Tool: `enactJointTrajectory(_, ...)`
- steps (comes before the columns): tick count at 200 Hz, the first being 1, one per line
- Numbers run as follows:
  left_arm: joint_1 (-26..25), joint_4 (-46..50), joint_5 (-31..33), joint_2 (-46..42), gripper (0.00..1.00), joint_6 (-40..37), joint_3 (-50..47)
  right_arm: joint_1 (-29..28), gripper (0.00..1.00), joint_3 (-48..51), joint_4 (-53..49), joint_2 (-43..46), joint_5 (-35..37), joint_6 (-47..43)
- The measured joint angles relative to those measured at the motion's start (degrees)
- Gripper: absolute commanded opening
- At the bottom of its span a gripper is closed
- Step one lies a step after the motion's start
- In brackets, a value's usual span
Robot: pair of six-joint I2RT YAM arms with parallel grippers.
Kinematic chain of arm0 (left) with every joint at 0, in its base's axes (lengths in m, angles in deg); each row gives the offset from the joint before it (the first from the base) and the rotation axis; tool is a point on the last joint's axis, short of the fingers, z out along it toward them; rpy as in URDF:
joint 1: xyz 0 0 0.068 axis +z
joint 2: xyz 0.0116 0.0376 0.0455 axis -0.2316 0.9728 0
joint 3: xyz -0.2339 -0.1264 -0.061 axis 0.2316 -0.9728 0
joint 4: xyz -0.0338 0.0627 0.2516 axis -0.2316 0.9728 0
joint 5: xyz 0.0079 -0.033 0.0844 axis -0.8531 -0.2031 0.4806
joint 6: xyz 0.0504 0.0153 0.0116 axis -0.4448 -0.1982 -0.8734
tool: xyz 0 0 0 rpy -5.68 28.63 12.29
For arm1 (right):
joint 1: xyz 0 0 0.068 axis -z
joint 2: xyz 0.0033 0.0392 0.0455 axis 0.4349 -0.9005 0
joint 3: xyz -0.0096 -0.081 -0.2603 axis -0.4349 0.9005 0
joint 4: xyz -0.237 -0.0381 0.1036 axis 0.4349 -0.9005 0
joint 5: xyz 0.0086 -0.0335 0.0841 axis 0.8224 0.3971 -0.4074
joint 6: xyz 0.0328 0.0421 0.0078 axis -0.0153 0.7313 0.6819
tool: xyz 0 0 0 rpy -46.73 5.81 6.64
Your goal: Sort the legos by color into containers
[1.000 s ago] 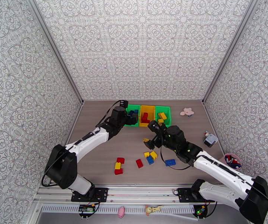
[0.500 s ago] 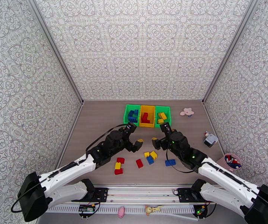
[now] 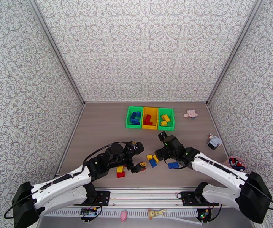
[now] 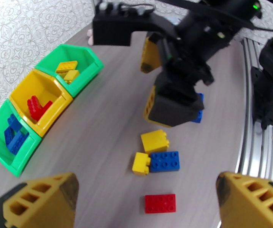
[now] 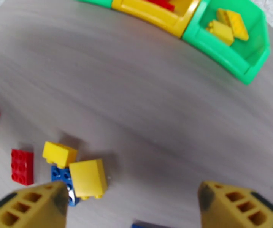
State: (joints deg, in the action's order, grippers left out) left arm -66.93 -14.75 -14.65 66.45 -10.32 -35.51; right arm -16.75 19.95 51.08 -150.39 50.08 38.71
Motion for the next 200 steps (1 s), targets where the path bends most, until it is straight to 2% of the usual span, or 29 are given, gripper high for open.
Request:
enactJointTrajectory(30,0.26,-0.83,-1.11,-0.87,1.0,-2.73,-3.98,-0.85,0.92,-2.6,-0.39,-6.97,-3.61,2.36)
enactJointTrajectory(74,4.02,-1.6,-3.5,-0.59,1.0,-3.85,-4.22,-2.16,0.91,-3.63,-0.48,-13.16,-7.69,3.34)
enactJointTrajectory(97,4.24,-2.14,-4.92,-0.09,1.0,-4.48,-4.39,-2.16,0.85,-4.55,-0.68,-14.62,-7.78,3.45)
enactJointTrajectory(134,4.66,-2.32,-6.21,1.33,1.0,-4.98,-4.39,-2.1,0.71,-5.22,-1.92,-15.78,-7.32,4.02)
enactJointTrajectory(177,5.29,-2.6,-6.38,1.4,1.0,-5.75,-4.52,-0.7,0.66,-5.44,-3.39,-15.78,-6.19,3.91)
enactJointTrajectory(200,5.29,-3.43,-6.4,1.38,1.0,-5.75,-5.2,-0.09,0.6,-5.44,-3.87,-15.78,-5.6,4.09)
